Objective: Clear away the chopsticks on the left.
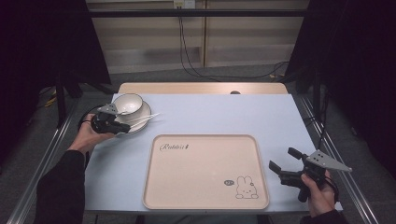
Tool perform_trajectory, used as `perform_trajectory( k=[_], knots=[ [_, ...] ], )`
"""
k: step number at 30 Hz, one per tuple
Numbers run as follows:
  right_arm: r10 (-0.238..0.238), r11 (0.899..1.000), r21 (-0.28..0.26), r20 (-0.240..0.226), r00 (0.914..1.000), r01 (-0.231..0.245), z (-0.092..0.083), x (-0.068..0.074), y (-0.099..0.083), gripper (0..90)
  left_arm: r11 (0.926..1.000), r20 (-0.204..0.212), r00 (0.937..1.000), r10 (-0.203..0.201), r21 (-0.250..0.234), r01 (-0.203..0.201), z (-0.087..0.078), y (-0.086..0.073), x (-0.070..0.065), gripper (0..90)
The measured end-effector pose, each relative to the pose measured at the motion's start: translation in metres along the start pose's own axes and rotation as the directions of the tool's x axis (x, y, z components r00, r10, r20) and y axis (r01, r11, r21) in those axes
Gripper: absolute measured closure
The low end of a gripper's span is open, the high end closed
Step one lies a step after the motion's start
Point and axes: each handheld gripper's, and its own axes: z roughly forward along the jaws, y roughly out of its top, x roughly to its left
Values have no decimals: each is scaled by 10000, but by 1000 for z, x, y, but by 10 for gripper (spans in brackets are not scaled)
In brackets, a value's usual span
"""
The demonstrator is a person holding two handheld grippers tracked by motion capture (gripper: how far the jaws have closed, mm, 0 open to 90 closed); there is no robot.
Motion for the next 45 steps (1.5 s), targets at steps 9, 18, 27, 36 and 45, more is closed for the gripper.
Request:
perform_trajectory(
  k=[9, 18, 27, 36, 45],
  knots=[
    [72, 10000, -49, -44, 10000, -72, 0, 0, 0, 25, 9972, 5, 9976, -689, -307, 689, -17, 5, -6, 849],
    [47, 10000, -63, -108, 9999, -48, 0, 0, 1, 25, 9736, -322, 9800, -1962, -1254, 1908, -47, 0, -19, 850],
    [-61, 9999, -131, -174, 9998, 59, 1, 1, 2, 26, 9361, -561, 9529, -2980, -2125, 2802, -58, -23, -42, 850],
    [-191, 9998, -36, -284, 9994, 190, 2, 3, 2, 25, 8990, -489, 9219, -3844, -2468, 3617, -74, -22, -74, 851],
    [-167, 9998, -55, -279, 9995, 166, 2, 3, 2, 25, 8950, -801, 9117, -4031, -2426, 3744, -83, -16, -113, 851]
  ],
)
